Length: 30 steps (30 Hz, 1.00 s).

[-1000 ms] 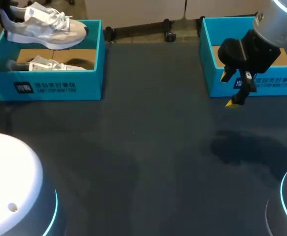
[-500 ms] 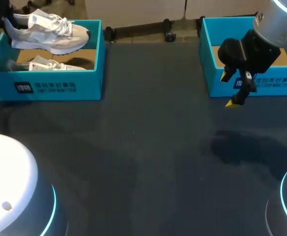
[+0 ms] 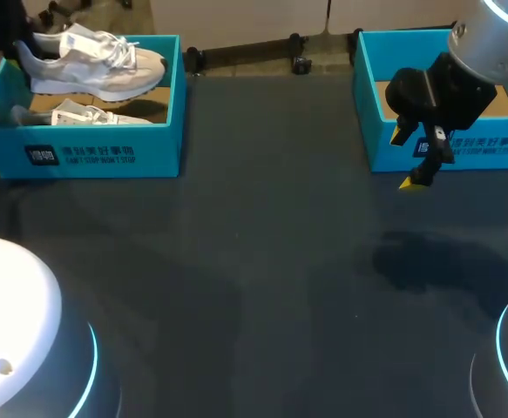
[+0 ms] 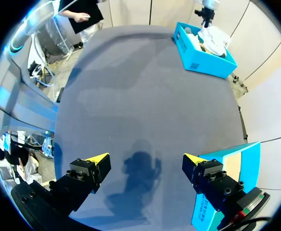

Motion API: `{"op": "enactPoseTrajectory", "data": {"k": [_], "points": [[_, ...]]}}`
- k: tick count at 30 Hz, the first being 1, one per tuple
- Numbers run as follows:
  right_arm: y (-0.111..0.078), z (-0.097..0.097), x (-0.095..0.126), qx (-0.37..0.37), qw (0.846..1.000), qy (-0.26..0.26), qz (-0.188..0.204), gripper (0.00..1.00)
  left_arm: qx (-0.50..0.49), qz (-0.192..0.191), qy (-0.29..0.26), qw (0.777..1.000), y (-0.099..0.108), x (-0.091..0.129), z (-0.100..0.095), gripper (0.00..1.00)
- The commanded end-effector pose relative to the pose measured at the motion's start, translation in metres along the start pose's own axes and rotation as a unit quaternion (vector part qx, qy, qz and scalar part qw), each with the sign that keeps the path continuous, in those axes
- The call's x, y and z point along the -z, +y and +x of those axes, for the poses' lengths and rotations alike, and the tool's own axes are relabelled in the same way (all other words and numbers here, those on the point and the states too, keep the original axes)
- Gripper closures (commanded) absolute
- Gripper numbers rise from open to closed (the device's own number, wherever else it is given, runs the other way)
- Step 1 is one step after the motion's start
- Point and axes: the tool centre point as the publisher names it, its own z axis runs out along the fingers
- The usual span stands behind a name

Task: Take the shoe out of the shoebox, open the shoe tongue, remove and reinsert the insole, then place the shoe into the shoebox

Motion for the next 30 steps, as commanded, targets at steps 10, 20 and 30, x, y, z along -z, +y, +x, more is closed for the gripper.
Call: {"op": "enactPoseTrajectory", "data": {"k": [10,20,30], "points": [[0.0,-0.001,-0.001,0.0,1.0,0.001,0.001,0.0,-0.007,0.011,-0.004,1.0,0.013,-0.029,0.004,1.0],[0.0,-0.001,-0.001,0.0,1.0,0.001,0.001,0.0,0.008,0.01,0.001,1.0,0.02,-0.05,0.011,1.0],[0.0,-0.001,-0.001,0.0,1.0,0.001,0.001,0.0,0.014,0.014,0.013,1.0,0.017,-0.071,0.011,1.0]]}}
